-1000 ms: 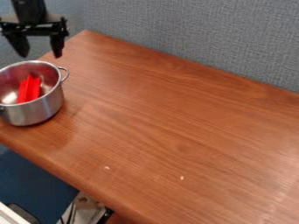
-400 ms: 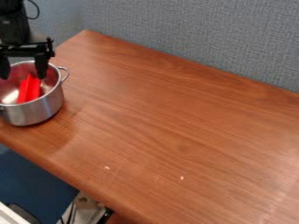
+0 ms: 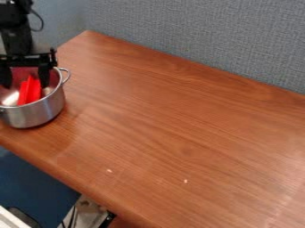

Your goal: Move the red object from the metal pot to the table

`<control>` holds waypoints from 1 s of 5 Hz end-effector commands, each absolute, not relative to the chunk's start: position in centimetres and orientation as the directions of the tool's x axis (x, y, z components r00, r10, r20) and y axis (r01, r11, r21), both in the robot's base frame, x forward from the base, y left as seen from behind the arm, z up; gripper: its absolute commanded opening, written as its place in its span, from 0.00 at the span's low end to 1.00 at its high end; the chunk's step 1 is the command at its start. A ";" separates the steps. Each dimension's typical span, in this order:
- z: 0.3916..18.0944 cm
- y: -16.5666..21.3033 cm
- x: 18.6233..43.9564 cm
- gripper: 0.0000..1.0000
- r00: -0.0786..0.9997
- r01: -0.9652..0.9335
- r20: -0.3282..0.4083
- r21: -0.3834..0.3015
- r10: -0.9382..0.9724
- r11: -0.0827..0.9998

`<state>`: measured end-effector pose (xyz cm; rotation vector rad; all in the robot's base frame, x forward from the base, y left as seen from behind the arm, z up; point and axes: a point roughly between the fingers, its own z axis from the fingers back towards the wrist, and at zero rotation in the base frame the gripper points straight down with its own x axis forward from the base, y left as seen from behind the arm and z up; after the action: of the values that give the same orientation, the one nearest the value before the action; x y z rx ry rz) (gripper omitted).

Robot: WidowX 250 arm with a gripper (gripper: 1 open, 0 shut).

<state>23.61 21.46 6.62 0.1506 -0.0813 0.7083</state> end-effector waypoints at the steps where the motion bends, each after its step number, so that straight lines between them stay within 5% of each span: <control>1: 9.2 24.5 23.1 0.00 0.732 -0.680 0.162 0.137 0.661 0.720; 2: 10.2 26.1 22.7 0.00 0.729 -0.684 0.151 0.160 0.667 0.711; 5: 12.6 24.8 23.5 0.00 0.828 -0.559 0.090 0.076 0.553 0.826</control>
<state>22.86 24.42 10.31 0.0660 -0.0007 0.5990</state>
